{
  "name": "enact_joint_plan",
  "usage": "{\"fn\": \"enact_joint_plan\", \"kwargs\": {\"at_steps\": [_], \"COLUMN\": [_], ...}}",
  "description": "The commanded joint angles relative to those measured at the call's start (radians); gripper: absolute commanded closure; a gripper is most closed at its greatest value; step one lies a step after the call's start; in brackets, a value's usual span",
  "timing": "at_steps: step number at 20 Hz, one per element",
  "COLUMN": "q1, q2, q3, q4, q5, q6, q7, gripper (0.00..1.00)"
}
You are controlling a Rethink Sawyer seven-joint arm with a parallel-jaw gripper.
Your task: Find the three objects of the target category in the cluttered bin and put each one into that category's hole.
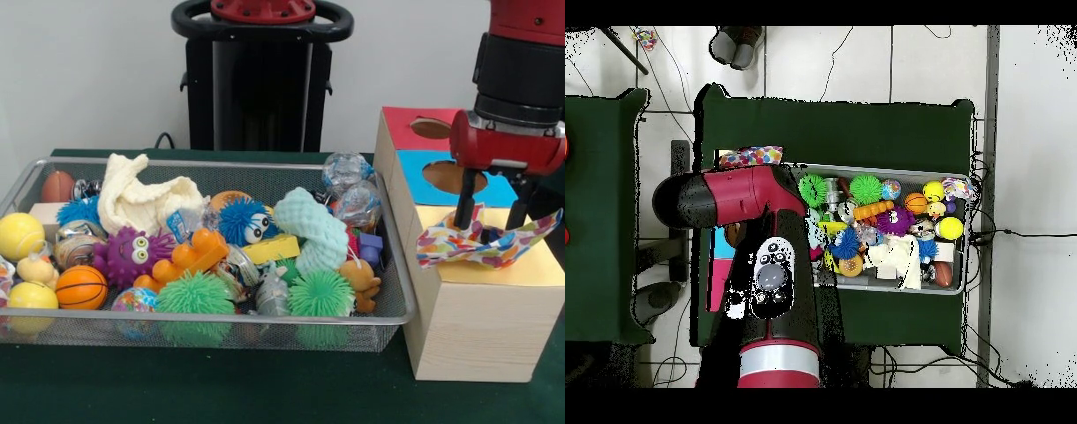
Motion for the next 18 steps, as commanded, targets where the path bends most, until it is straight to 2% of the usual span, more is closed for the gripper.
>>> {"fn": "enact_joint_plan", "kwargs": {"at_steps": [1,9,16,17,18], "q1": [-0.023,-0.021,-0.009,-0.008,-0.007], "q2": [0.036,0.027,-0.013,-0.013,-0.012], "q3": [0.011,0.011,-0.002,0.0,-0.001], "q4": [0.05,0.069,0.071,0.071,0.068], "q5": [0.0,0.001,0.012,0.013,0.013], "q6": [0.093,0.086,0.147,0.151,0.15], "q7": [0.096,0.1,0.109,0.109,0.112], "gripper": [0.0,0.0,0.0,1.0,1.0]}}
